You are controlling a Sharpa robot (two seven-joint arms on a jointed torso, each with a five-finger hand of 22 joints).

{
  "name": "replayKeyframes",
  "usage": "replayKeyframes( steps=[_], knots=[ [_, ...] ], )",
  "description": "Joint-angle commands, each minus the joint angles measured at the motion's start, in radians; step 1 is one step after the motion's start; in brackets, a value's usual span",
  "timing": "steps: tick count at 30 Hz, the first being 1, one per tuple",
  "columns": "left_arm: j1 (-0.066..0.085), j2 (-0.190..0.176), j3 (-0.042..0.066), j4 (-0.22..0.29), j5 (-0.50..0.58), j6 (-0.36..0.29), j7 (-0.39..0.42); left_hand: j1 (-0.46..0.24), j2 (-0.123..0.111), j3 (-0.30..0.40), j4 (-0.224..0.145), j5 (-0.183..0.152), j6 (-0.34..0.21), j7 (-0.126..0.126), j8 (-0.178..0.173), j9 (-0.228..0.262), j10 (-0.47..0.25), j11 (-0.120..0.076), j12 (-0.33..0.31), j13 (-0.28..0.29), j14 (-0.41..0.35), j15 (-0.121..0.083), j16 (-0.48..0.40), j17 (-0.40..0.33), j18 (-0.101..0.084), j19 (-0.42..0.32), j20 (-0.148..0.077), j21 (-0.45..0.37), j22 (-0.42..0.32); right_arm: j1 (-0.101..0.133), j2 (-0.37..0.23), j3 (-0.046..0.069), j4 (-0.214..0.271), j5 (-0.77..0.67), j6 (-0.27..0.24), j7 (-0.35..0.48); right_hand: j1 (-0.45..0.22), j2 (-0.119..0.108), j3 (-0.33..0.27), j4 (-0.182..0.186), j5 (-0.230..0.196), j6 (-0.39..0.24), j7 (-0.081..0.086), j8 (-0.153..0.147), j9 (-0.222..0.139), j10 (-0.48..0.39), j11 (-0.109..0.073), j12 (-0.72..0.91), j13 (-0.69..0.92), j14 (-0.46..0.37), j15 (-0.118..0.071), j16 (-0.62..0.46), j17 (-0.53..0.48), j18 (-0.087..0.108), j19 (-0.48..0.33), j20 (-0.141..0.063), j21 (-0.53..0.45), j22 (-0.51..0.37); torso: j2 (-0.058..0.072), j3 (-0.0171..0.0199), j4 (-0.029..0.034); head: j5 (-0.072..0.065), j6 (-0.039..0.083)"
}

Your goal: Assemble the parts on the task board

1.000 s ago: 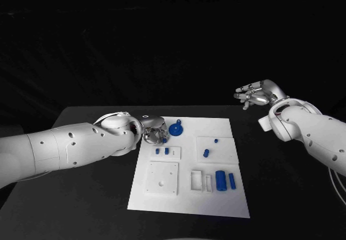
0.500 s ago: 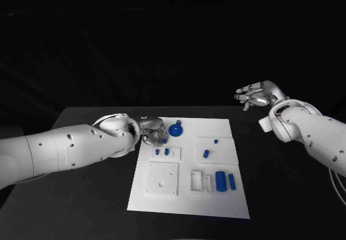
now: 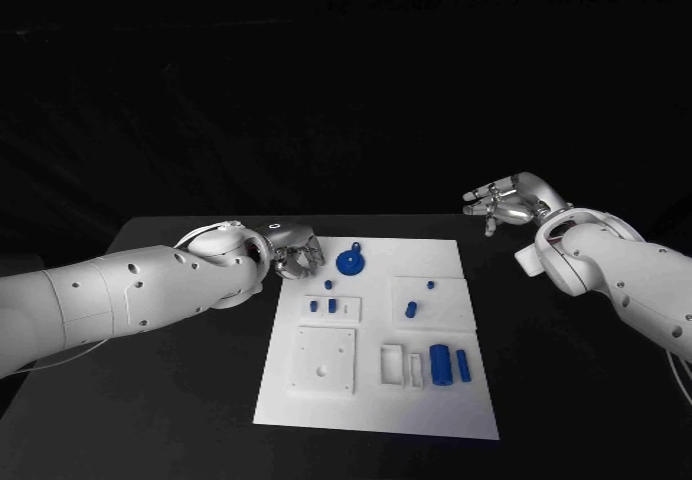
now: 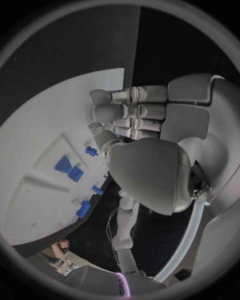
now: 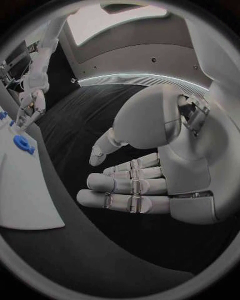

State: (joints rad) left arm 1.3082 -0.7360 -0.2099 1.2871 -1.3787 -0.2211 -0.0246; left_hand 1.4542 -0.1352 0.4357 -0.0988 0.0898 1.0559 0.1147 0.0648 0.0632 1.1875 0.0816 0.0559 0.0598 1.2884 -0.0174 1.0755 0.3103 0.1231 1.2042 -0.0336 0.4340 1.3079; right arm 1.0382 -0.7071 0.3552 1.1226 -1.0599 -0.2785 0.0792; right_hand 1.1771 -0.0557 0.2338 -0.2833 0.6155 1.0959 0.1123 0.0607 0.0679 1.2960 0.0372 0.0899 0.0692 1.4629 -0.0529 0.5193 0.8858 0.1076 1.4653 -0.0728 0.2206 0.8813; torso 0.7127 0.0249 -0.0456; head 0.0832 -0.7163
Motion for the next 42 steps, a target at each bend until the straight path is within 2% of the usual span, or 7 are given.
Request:
replayKeyframes(
  steps=[1, 7, 13, 15, 20, 27, 42],
  knots=[
    [0.001, 0.003, 0.015, -0.029, 0.195, -0.075, 0.05, 0.011, 0.008, 0.01, -0.006, 0.006, 0.024, 0.009, -0.001, 0.0, 0.021, -0.002, 0.003, -0.001, -0.031, -0.002, -0.069, -0.03, 0.009, -0.042, -0.002, -0.019, 0.018, -0.013, -0.022, 0.0, 0.047, -0.089, 0.109, 0.006, 0.014, -0.006, 0.033, 0.0, -0.021, 0.019, -0.004, 0.0, 0.001, -0.004, 0.012, -0.026, -0.005, 0.008, 0.001, 0.027, 0.019, 0.017, 0.023, -0.003, 0.029, 0.042, 0.0, 0.0002, -0.001, -0.005, 0.004],
    [0.002, 0.006, 0.043, -0.077, 0.611, -0.128, 0.132, -0.037, 0.031, -0.036, 0.012, 0.001, 0.025, 0.016, -0.001, 0.0, 0.043, -0.004, 0.004, 0.0, -0.05, 0.008, -0.296, -0.117, -0.025, -0.097, 0.009, -0.141, -0.063, -0.044, -0.071, 0.0, 0.153, -0.222, 0.153, -0.02, 0.027, -0.014, 0.084, 0.001, -0.067, 0.053, -0.006, 0.002, 0.001, -0.049, 0.02, -0.028, -0.007, 0.007, 0.008, 0.069, 0.037, 0.03, 0.008, 0.005, 0.073, 0.111, 0.0, 0.0004, -0.0005, -0.031, 0.011],
    [0.003, 0.011, 0.055, -0.099, 1.009, -0.09, 0.227, -0.084, 0.044, -0.077, 0.048, 0.016, 0.014, 0.018, -0.002, -0.001, 0.003, 0.019, 0.003, -0.001, -0.174, 0.077, -0.612, -0.23, -0.06, -0.217, 0.072, -0.349, -0.241, -0.081, -0.106, 0.0, 0.263, -0.41, 0.156, -0.062, 0.051, -0.015, 0.101, -0.002, -0.204, 0.074, -0.011, 0.002, 0.0, -0.079, 0.027, -0.031, -0.009, 0.01, 0.014, 0.093, 0.041, 0.036, 0.009, 0.011, 0.091, 0.143, 0.0, 0.0009, -0.0027, -0.048, 0.02],
    [0.003, 0.012, 0.056, -0.099, 1.096, -0.071, 0.251, -0.071, 0.059, -0.1, 0.037, 0.043, 0.008, 0.013, 0.0, 0.0, -0.013, 0.03, 0.006, -0.001, -0.133, 0.095, -0.816, -0.244, -0.058, -0.245, 0.101, -0.371, -0.372, -0.091, -0.112, 0.0, 0.294, -0.467, 0.157, -0.079, 0.063, -0.019, 0.111, 0.0, -0.229, 0.069, -0.009, 0.003, -0.001, -0.08, 0.027, -0.031, -0.009, 0.008, 0.016, 0.102, 0.041, 0.038, 0.008, 0.012, 0.095, 0.152, 0.0, 0.0014, -0.002, -0.051, 0.021],
    [0.003, 0.015, 0.058, -0.094, 1.197, -0.044, 0.296, -0.081, 0.07, -0.148, 0.036, 0.026, 0.004, 0.015, -0.002, 0.0, -0.027, 0.029, 0.003, -0.002, -0.075, 0.106, -0.968, -0.237, -0.064, -0.242, 0.11, -0.371, -0.541, -0.111, -0.119, -0.001, 0.359, -0.587, 0.161, -0.128, 0.062, -0.037, 0.127, 0.001, -0.25, 0.058, -0.007, 0.002, -0.001, -0.079, 0.028, -0.031, -0.009, 0.006, 0.016, 0.115, 0.037, 0.037, 0.009, 0.014, 0.098, 0.165, 0.0, 0.0002, 0.0002, -0.06, 0.026],
    [0.003, 0.016, 0.059, -0.085, 1.218, -0.046, 0.327, -0.079, 0.081, -0.187, 0.025, 0.011, -0.001, 0.023, -0.002, -0.001, -0.038, 0.037, 0.004, -0.001, -0.091, 0.12, -1.013, -0.238, -0.063, -0.231, 0.121, -0.371, -0.684, -0.134, -0.109, -0.01, 0.397, -0.698, 0.157, -0.18, 0.056, -0.055, 0.143, 0.004, -0.273, 0.032, 0.0, 0.002, -0.003, -0.097, 0.035, -0.031, -0.009, 0.004, 0.02, 0.124, 0.026, 0.036, 0.012, 0.017, 0.094, 0.171, 0.001, -0.0003, 0.0023, -0.061, 0.027],
    [0.003, 0.016, 0.059, -0.069, 1.225, -0.026, 0.342, -0.078, 0.095, -0.231, 0.002, 0.008, -0.003, 0.024, -0.002, -0.001, -0.062, 0.045, 0.004, -0.001, -0.103, 0.126, -1.013, -0.235, -0.062, -0.194, 0.127, -0.365, -0.893, -0.151, -0.067, -0.033, 0.38, -0.822, 0.106, -0.205, 0.056, -0.101, 0.231, 0.015, -0.342, 0.017, 0.005, 0.002, -0.003, -0.11, 0.04, -0.031, -0.009, -0.001, 0.023, 0.145, -0.002, 0.043, 0.021, 0.02, 0.081, 0.184, 0.0, -0.0008, 0.0017, -0.051, 0.02]
  ],
)
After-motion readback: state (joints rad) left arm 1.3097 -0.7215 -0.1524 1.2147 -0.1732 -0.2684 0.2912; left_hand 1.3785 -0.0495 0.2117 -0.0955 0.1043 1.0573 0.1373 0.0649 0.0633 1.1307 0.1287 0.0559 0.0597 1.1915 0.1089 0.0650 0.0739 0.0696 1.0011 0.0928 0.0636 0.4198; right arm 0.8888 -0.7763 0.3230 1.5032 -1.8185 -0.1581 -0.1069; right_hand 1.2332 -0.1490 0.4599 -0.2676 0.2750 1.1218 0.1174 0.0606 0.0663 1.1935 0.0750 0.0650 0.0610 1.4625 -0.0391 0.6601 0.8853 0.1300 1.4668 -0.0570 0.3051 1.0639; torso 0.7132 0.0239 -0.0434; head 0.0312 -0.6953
